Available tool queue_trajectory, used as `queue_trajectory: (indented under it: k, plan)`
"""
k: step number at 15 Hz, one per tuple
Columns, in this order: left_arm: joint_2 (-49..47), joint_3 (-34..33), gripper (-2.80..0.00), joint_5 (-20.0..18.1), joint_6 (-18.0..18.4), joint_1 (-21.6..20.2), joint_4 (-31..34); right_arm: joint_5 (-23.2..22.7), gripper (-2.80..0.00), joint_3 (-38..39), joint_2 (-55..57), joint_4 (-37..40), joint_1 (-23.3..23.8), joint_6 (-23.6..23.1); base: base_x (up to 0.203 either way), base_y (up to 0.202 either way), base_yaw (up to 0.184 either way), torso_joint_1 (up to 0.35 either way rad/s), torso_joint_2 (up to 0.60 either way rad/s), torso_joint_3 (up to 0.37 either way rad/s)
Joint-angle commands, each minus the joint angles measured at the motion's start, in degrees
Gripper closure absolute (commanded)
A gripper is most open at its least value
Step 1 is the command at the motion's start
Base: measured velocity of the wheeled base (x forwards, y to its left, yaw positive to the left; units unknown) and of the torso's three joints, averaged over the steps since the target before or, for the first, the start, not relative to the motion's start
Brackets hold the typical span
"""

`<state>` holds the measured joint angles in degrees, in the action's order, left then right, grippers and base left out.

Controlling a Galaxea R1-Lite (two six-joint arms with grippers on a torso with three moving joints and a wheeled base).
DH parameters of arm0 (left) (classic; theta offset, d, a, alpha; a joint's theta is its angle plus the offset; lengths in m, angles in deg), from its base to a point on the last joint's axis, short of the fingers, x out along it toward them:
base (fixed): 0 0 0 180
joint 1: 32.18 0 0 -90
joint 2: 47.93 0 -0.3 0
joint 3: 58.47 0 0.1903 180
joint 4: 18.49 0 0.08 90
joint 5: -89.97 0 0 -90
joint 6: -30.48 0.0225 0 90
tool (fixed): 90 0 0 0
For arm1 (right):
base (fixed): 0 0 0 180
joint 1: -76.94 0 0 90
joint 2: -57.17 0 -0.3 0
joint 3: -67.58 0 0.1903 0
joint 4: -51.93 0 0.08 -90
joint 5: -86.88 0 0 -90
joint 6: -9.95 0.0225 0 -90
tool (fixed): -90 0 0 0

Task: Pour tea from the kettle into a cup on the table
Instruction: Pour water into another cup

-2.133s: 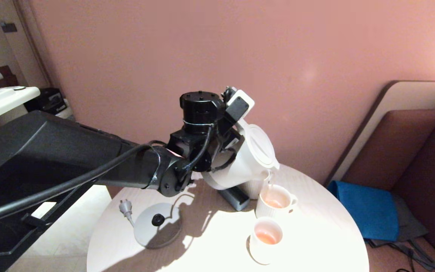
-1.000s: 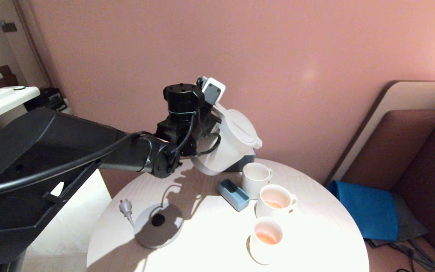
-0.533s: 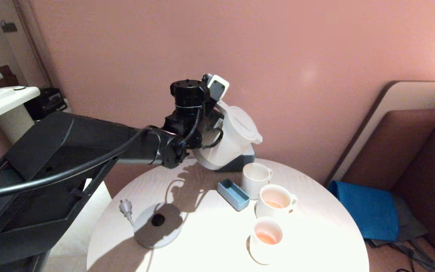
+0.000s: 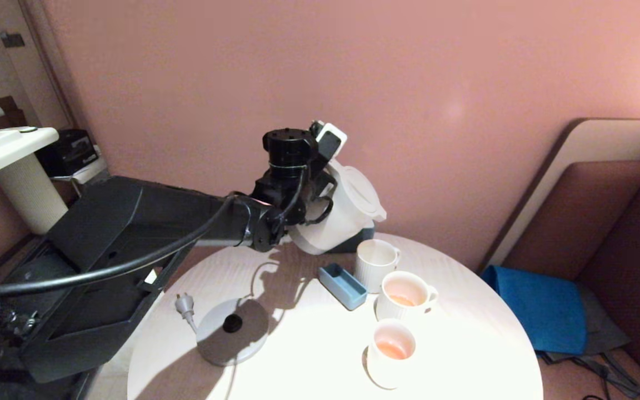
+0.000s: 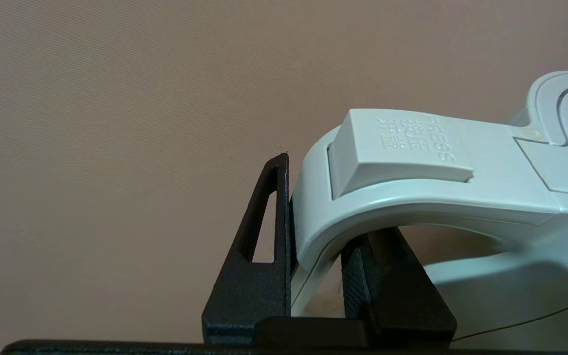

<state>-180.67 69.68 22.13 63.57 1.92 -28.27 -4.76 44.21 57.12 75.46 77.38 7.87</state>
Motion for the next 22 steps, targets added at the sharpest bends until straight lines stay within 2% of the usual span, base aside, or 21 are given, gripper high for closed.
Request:
queue_trajectory:
  k: [1, 5, 11, 15, 22]
  plan:
    - [-0.7, 0.2, 0.0, 0.2, 0.3, 0.0, -0.3, 0.0, 0.0, 0.0, 0.0, 0.0, 0.1, 0.0, 0.0, 0.0, 0.0, 0.0, 0.0, 0.0]
    - [-1.1, -0.3, 0.0, 0.2, 0.7, -0.3, -0.4, 0.0, 0.0, 0.0, 0.0, 0.0, 0.0, 0.0, 0.0, 0.0, 0.0, 0.0, 0.0, 0.0]
    - [-1.8, -1.1, 0.0, 0.2, 3.4, -0.3, -0.7, 0.0, 0.0, 0.0, 0.0, 0.0, 0.0, 0.0, 0.0, 0.0, 0.0, 0.0, 0.0, 0.0]
    - [-1.7, -3.5, 0.0, 0.2, 4.0, -0.3, -0.9, 0.0, 0.0, 0.0, 0.0, 0.0, 0.0, 0.0, 0.0, 0.0, 0.0, 0.0, 0.0, 0.0]
    - [-1.3, -3.6, 0.0, 0.2, 5.1, -0.3, -0.9, 0.0, 0.0, 0.0, 0.0, 0.0, 0.0, 0.0, 0.0, 0.0, 0.0, 0.0, 0.0, 0.0]
